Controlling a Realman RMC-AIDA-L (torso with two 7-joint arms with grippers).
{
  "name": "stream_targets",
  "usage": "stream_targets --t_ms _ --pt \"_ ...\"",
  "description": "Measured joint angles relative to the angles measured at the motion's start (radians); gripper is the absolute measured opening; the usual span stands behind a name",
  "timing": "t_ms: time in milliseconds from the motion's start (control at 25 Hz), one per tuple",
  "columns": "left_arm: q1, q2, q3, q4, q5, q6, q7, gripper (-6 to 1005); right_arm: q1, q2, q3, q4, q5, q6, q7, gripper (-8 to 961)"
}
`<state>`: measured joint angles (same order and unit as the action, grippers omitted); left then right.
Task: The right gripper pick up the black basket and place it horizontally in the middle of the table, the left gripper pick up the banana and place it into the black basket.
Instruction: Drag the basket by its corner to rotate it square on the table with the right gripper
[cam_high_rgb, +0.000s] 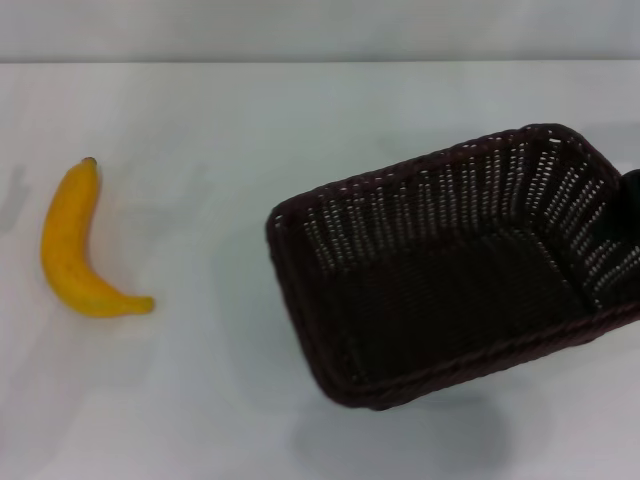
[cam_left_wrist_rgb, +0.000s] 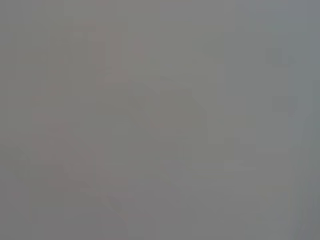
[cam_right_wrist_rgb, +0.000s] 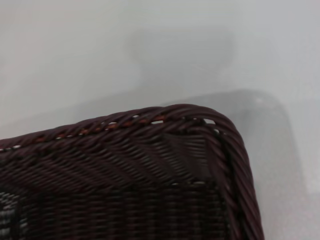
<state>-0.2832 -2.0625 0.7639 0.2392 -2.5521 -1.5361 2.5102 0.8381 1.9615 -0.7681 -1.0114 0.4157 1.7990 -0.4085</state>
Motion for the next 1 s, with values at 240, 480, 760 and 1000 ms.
stream_targets --t_ms 240,480,760,1000 --pt "0.008 -0.01 -0.001 0.0 -0.004 -0.003 0.0 844 -0.011 0.006 -0.082 -0.013 -0.111 -0.068 0.032 152" --pt "0.009 -0.012 -0.001 -0.005 -0.005 -0.007 -0.006 844 -0.038 0.021 -0.246 -0.104 -0.13 -0.073 -0.002 143" --pt "0.012 -0.016 -0.002 -0.01 -0.005 -0.036 -0.017 843 -0.021 0.046 -0.305 -0.144 -0.164 -0.019 0.006 207" --pt "0.018 -0.017 -0.002 -0.011 -0.015 -0.047 -0.017 842 -0.011 0.048 -0.3 -0.149 -0.163 0.029 0.05 442"
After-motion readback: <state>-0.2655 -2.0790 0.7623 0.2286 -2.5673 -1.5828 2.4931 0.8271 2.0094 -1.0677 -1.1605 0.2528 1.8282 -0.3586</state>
